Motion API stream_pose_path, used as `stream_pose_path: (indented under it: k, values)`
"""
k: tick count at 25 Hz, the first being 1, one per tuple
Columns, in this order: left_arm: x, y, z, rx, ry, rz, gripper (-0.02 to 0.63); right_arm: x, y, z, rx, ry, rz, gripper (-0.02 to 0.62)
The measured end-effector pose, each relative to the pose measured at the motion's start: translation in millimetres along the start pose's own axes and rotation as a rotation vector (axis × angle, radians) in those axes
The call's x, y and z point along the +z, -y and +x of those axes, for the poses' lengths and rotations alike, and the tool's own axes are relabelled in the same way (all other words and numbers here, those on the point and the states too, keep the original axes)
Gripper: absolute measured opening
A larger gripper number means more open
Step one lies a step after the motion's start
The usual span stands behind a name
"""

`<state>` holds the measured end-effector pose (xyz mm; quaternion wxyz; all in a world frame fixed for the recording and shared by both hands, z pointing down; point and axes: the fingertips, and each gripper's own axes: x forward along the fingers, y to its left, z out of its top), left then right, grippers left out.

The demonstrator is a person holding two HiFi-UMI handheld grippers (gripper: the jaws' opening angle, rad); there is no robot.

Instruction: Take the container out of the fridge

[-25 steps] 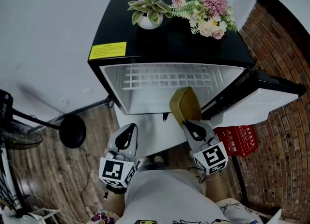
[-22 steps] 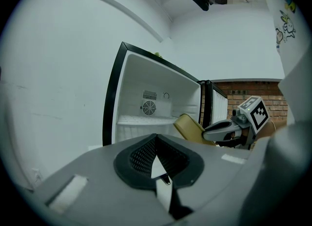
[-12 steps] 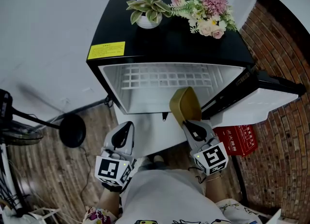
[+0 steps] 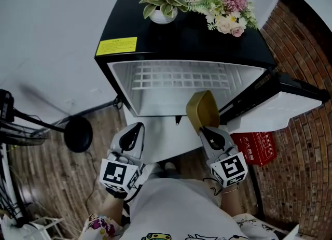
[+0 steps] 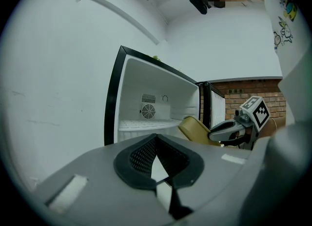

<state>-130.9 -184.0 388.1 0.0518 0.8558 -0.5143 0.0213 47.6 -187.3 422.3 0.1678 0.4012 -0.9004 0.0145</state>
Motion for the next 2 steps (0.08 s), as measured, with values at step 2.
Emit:
stream_pose_path:
  k: [2]
  values:
    - [2.3, -0.6, 2.7, -0.011, 0.001, 0.011, -0.002, 0.6, 1.0, -2.5, -0.01, 0.006, 0.003, 0.018]
